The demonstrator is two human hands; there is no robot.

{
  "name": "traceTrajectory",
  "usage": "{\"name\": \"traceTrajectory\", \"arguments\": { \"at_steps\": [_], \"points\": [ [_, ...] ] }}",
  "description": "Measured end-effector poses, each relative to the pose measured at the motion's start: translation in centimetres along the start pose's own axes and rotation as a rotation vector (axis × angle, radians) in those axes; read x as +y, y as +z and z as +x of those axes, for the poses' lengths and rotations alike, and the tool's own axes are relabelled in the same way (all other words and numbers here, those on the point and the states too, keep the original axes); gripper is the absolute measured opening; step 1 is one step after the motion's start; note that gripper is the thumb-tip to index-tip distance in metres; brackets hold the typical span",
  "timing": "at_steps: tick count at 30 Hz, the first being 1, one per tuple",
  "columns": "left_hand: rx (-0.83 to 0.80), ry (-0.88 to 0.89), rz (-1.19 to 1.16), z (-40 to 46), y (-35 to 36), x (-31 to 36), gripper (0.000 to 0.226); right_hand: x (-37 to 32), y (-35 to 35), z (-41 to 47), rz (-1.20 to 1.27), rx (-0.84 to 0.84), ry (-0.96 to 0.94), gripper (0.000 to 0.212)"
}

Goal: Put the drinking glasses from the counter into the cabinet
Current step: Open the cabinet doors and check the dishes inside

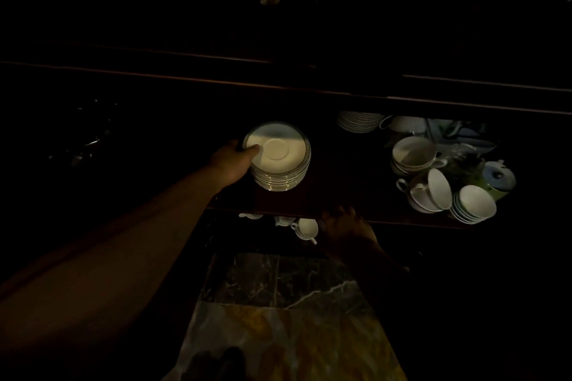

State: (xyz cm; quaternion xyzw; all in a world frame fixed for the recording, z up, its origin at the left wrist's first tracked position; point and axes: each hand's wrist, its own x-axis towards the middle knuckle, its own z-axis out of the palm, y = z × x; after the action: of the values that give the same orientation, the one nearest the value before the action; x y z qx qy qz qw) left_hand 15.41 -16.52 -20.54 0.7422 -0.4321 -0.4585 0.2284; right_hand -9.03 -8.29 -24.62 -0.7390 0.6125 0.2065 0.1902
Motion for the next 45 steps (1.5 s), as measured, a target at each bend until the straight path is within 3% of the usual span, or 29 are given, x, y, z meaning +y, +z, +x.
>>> {"name": "traceTrajectory", "arguments": {
  "at_steps": [4, 12, 41, 45],
  "points": [
    [-0.100, -0.135, -0.179, 0.4, 1.4, -0.4, 0.057, -0.1, 1.0, 0.7, 0.044, -0.019, 0.008, 0.072],
    [-0.071, -0.167, -0.419, 1.0, 2.4, -0.5, 0.049, 0.4, 2.0, 1.1, 0.053, 0.018, -0.009, 0.072],
    [-0.027, -0.132, -0.521, 0.5, 10.9, 2.6, 0.040, 2.7, 2.2, 0.8, 0.112, 0.045, -0.117, 0.070],
    [-0.056, -0.117, -0.517, 0.5, 12.1, 3.3, 0.037, 3.4, 2.2, 0.4, 0.136, 0.030, -0.060, 0.074]
  ]
}}
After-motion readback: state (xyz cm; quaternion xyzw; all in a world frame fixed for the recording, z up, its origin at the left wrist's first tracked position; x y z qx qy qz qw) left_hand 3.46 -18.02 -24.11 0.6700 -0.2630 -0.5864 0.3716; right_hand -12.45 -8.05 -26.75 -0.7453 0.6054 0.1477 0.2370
